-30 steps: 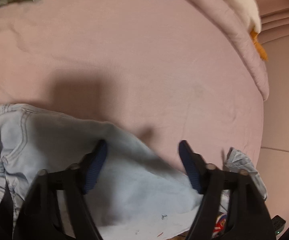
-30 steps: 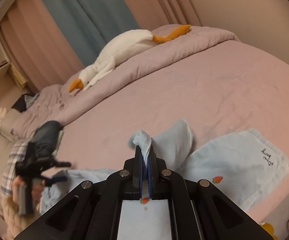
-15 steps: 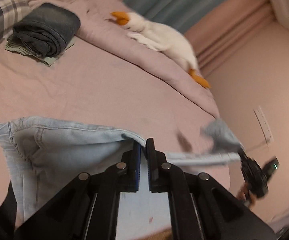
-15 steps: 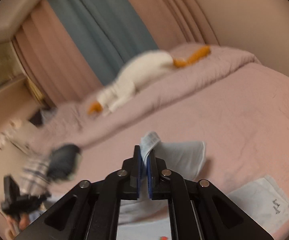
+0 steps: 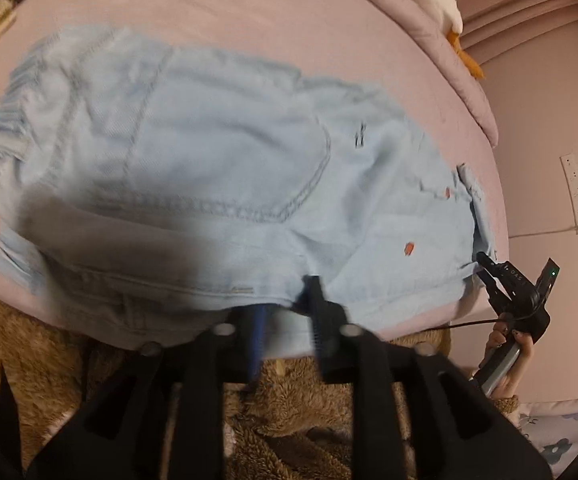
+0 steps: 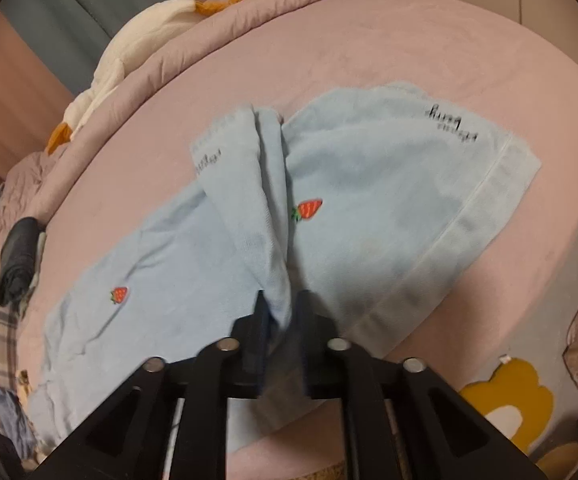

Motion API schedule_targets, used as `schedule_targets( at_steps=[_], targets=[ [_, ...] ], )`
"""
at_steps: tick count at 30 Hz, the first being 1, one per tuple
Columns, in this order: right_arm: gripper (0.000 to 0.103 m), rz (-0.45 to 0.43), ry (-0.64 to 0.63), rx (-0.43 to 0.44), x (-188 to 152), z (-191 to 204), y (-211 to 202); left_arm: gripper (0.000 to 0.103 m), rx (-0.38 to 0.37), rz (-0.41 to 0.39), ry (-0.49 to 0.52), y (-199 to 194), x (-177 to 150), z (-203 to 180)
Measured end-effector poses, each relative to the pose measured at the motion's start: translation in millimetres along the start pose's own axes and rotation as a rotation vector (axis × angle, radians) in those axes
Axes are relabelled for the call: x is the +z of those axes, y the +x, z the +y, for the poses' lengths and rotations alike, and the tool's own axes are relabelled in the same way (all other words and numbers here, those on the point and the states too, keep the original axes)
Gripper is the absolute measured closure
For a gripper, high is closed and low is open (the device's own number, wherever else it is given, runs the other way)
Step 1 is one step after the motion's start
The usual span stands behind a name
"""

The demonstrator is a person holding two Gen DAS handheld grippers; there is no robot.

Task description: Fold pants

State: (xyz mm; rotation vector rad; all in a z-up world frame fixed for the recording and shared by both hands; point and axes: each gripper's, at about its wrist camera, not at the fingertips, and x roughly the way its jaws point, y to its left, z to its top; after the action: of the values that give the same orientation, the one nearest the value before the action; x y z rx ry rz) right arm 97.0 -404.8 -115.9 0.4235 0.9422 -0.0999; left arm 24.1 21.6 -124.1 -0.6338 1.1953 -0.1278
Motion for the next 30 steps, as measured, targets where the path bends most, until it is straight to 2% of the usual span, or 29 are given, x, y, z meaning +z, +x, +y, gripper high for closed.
schedule_targets(
  at_steps=[2, 3, 5, 7, 8, 11, 12, 13, 14, 15, 18, 19, 20, 21, 22, 25, 27, 30],
  targets=[
    [0.06, -0.029, 0.002, -0.022, 8, -4, -2, 0.066, -0.004, -0.036, -0.015, -6, 4, 1],
    [0.059, -0.034, 0.001, -0.011, 13, -3, -2, 0.063, -0.018, -0.046, -0.028, -9, 5, 5],
    [0.059, -0.024, -0.023, -0.015, 26, 0, 4, 0.062, -0.011, -0.044, -0.068, -11, 8, 11],
    [0.059, -0.026, -0.093, -0.083, 32, 11, 8, 0.062, -0.027, -0.037, -0.134, -14, 5, 23],
    [0.059, -0.036, -0.138, -0.114, 32, 22, 10, 0.061, -0.037, -0.045, -0.132, -19, 3, 22],
    [0.058, -0.028, -0.264, -0.129, 40, 51, 16, 0.059, 0.02, -0.061, -0.127, -30, 3, 28],
    [0.058, -0.026, -0.282, -0.14, 44, 60, 19, 0.058, 0.018, -0.066, -0.139, -34, 4, 33],
    [0.056, -0.026, -0.294, -0.141, 47, 66, 22, 0.057, 0.013, -0.069, -0.152, -36, 5, 39],
    [0.047, -0.024, -0.305, -0.132, 51, 70, 25, 0.057, 0.011, -0.071, -0.178, -36, 7, 45],
    [0.044, -0.014, -0.306, -0.11, 57, 73, 33, 0.054, 0.013, -0.076, -0.193, -39, 9, 52],
    [0.044, 0.041, -0.251, -0.124, 70, 66, 56, 0.056, 0.067, -0.126, -0.244, -41, 16, 69],
    [0.049, 0.053, -0.23, -0.137, 75, 61, 63, 0.057, 0.057, -0.148, -0.253, -44, 18, 74],
    [0.065, 0.06, -0.205, -0.134, 80, 56, 68, 0.062, 0.055, -0.16, -0.26, -45, 20, 77],
    [0.08, 0.074, -0.176, -0.101, 85, 52, 72, 0.081, 0.071, -0.162, -0.248, -43, 22, 79],
    [0.087, 0.08, -0.155, -0.069, 88, 51, 70, 0.089, 0.085, -0.161, -0.232, -42, 24, 79],
    [0.089, -0.009, -0.117, -0.019, 99, 41, 35, 0.092, 0.087, -0.171, -0.217, -48, 22, 77],
    [0.089, -0.123, -0.065, 0.03, 102, 25, -9, 0.092, 0.1, -0.186, -0.202, -58, 13, 79],
    [0.089, -0.197, 0.023, 0.009, 95, -14, -40, 0.091, 0.114, -0.168, -0.183, -57, 5, 82]
  ],
)
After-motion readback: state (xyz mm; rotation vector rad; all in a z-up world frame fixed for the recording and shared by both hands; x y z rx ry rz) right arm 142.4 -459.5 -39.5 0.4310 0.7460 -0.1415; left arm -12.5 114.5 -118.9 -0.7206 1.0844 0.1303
